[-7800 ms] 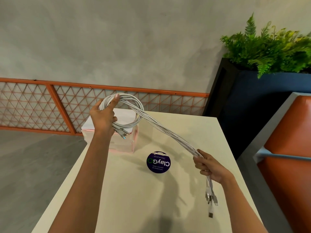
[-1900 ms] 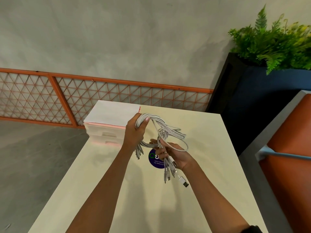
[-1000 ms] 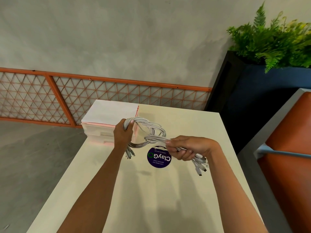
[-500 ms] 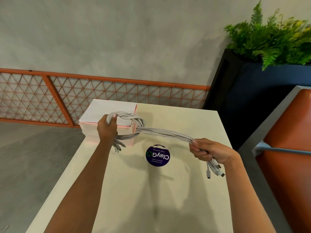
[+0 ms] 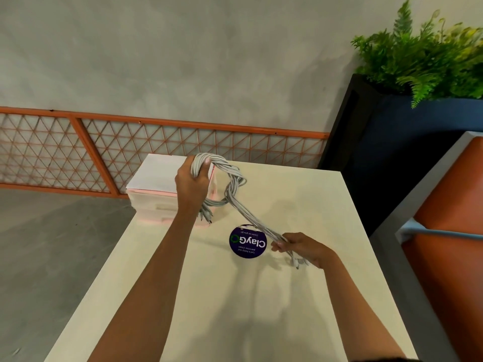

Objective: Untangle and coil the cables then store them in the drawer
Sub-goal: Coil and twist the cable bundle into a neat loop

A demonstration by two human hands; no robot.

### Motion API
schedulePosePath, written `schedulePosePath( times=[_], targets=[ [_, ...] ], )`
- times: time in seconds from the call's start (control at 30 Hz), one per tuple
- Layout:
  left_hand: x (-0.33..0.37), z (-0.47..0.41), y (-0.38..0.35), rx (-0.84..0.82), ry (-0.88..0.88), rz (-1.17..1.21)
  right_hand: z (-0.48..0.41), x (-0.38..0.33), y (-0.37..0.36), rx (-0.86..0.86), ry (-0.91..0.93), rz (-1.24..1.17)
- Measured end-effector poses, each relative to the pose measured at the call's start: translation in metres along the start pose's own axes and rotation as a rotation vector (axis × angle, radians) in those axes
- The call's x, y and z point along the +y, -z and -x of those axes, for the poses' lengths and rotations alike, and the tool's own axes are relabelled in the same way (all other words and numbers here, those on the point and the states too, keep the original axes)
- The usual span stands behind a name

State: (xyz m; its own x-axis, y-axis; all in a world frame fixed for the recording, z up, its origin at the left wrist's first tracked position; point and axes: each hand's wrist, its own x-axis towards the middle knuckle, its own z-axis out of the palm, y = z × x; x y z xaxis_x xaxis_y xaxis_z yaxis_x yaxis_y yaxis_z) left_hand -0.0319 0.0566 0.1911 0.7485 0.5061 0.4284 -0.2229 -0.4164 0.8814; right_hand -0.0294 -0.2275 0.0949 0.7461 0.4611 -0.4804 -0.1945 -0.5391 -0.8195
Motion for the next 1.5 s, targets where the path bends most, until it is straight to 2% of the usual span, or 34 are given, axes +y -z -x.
schedulePosePath(
  times=[0.1, 0.17, 0.3, 0.43, 0.5, 0.6, 0.77, 0.87, 1.0, 1.13, 1.27, 1.33, 1.4, 1.43, 1.5],
  targets=[
    [0.009, 0.007, -0.010, 0.000, -0.015, -0.008, -0.005, -0.018, 0.001, 0.077, -0.059, 0.059],
    [0.012, 0.014, -0.016, -0.007, -0.008, -0.011, -0.004, -0.040, 0.000, 0.087, -0.027, 0.032],
    [0.016, 0.026, -0.027, -0.044, -0.022, -0.026, -0.008, -0.091, -0.025, 0.216, 0.234, -0.043],
    [0.020, 0.037, -0.038, -0.127, -0.004, 0.010, -0.026, -0.111, -0.055, 0.564, 0.438, -0.014],
    [0.023, 0.039, -0.038, -0.202, 0.018, 0.072, -0.030, -0.109, -0.057, 0.624, 0.473, -0.107],
    [0.027, 0.037, -0.033, -0.341, 0.121, 0.217, -0.031, -0.102, -0.057, 0.509, 0.464, -0.284],
    [0.033, 0.035, -0.027, -0.460, 0.188, 0.283, -0.028, -0.101, -0.054, 0.304, 0.399, -0.661],
    [0.032, 0.032, -0.023, -0.458, 0.188, 0.269, -0.027, -0.106, -0.045, 0.180, 0.424, -0.918],
    [0.025, 0.033, -0.023, -0.397, 0.224, 0.228, -0.027, -0.112, -0.035, -0.005, 0.353, -1.054],
    [0.020, 0.034, -0.023, -0.287, 0.237, 0.215, -0.025, -0.116, -0.026, -0.235, 0.266, -1.031],
    [0.013, 0.038, -0.024, -0.224, 0.143, 0.163, -0.021, -0.121, -0.019, -0.338, 0.204, -0.946],
    [0.011, 0.039, -0.024, -0.223, 0.094, 0.140, -0.016, -0.123, -0.020, -0.299, 0.235, -0.823],
    [0.010, 0.038, -0.023, -0.234, 0.081, 0.159, -0.013, -0.122, -0.022, -0.142, 0.307, -0.547],
    [0.009, 0.038, -0.023, -0.247, 0.098, 0.192, -0.013, -0.122, -0.023, -0.061, 0.328, -0.433],
    [0.008, 0.039, -0.023, -0.314, 0.179, 0.316, -0.013, -0.123, -0.023, 0.041, 0.321, -0.383]
  ],
)
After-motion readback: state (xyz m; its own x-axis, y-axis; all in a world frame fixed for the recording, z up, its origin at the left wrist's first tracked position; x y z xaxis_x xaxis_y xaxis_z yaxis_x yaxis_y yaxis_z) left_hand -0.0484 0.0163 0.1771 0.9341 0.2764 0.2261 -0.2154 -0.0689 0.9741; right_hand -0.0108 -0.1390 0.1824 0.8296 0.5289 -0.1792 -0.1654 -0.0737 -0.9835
